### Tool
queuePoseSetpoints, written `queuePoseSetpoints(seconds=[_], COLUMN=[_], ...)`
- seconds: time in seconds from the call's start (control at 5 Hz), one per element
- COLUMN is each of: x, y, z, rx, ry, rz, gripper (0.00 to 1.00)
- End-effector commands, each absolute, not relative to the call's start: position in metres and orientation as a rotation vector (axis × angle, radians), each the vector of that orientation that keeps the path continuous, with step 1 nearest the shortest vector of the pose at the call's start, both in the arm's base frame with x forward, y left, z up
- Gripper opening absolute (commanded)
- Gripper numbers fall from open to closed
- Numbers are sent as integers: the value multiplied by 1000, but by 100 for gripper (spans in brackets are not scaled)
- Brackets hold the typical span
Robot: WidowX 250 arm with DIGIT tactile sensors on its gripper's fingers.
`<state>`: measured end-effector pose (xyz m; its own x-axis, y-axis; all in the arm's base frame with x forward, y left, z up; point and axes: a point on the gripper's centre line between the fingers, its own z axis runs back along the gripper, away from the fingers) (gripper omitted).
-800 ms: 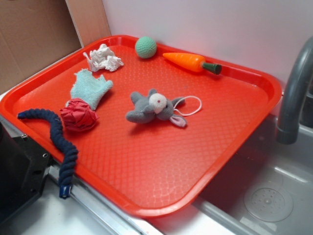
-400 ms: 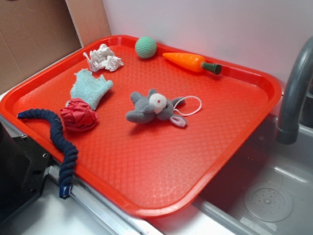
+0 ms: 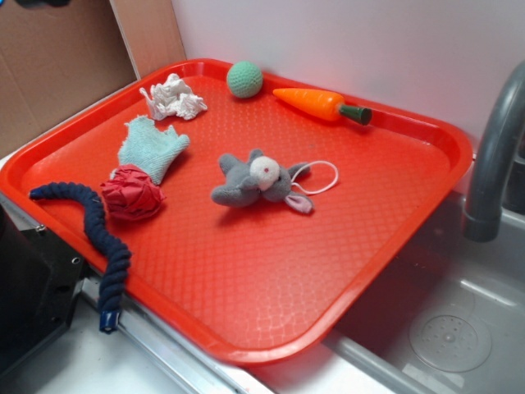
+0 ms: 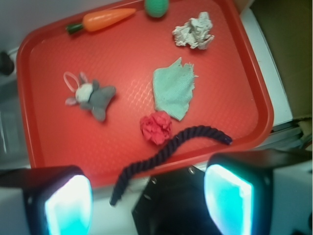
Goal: Grab the white paper.
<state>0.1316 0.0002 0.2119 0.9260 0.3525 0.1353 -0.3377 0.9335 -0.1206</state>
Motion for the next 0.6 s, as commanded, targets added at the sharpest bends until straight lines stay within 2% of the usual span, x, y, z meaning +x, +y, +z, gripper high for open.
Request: queuePoseSetpoints(seconds=[0.0,0.4], x=[175,221], y=[43,84], z=[169,119], rx=[-63,-40], ry=[-252,-400], rz=[649,768], gripper=[100,100])
